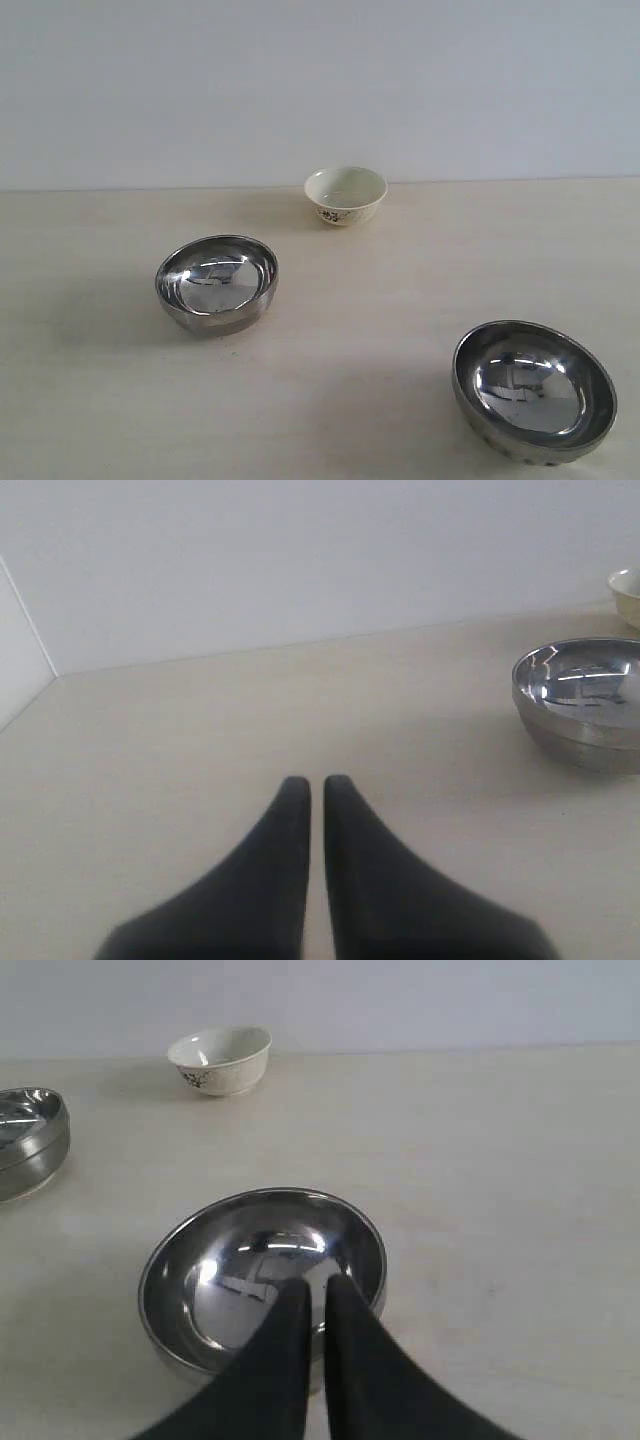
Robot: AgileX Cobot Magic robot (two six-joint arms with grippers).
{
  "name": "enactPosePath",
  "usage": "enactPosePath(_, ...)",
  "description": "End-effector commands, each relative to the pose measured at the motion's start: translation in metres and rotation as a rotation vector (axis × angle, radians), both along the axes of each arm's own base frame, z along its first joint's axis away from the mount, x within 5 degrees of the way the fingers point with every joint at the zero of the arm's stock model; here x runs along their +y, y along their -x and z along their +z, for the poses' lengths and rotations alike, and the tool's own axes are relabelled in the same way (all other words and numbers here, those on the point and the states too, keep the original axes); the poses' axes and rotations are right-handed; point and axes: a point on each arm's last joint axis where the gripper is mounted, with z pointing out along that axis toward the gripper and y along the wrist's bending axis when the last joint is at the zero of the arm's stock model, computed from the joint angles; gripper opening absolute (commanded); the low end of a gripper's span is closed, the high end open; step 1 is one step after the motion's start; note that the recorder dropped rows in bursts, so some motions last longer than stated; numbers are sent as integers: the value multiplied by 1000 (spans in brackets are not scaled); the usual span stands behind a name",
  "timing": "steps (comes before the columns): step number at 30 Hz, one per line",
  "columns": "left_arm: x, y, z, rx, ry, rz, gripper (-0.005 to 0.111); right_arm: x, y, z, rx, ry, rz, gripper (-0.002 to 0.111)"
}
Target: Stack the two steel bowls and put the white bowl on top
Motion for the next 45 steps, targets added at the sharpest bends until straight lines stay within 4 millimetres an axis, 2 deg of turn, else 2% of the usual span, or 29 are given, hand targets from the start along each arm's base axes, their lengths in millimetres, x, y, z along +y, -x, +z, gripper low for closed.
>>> enactPosePath(1,0,0,0,-9,16,3,4,-1,0,1,-11,8,-8,1)
enactPosePath(13,0,0,0,-9,16,3,4,-1,0,1,-3,-22,-14,1)
enactPosePath(17,0,0,0,-9,16,3,4,2,1,1,64,-295,-54,1)
enactPosePath(21,0,0,0,-9,16,3,4,8,2,3,184,-726,-96,1)
enactPosePath(23,0,0,0,-9,16,3,4,10,2,4,215,-830,-103,1)
enactPosePath(30,0,0,0,-9,16,3,4,6,0,12,121,-872,-112,1)
enactPosePath(45,0,0,0,-9,16,3,4,5,-1,14,101,-882,-114,1)
